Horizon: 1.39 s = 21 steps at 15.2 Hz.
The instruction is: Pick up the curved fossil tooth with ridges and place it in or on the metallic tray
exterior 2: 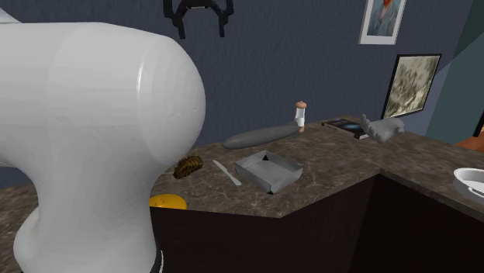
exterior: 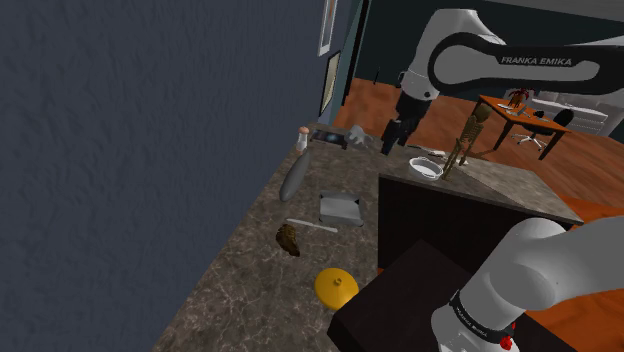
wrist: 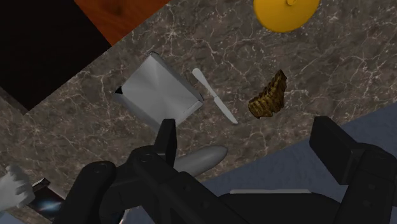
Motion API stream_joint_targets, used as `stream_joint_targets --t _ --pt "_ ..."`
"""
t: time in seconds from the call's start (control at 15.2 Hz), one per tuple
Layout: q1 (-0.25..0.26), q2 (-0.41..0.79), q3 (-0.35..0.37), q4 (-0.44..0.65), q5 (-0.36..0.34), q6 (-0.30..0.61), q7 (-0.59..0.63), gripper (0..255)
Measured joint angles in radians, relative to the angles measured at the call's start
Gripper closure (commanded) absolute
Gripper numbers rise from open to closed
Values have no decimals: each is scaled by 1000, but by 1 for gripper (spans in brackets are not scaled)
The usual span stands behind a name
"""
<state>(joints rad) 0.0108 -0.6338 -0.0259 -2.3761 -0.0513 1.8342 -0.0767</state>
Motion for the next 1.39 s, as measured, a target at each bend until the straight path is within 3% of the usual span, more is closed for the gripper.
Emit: stream_joint_targets --t 0.66,1.39 --pt "30 268 78 -32 57 250 154 0" --pt "65 674 139 102 78 472 312 0"
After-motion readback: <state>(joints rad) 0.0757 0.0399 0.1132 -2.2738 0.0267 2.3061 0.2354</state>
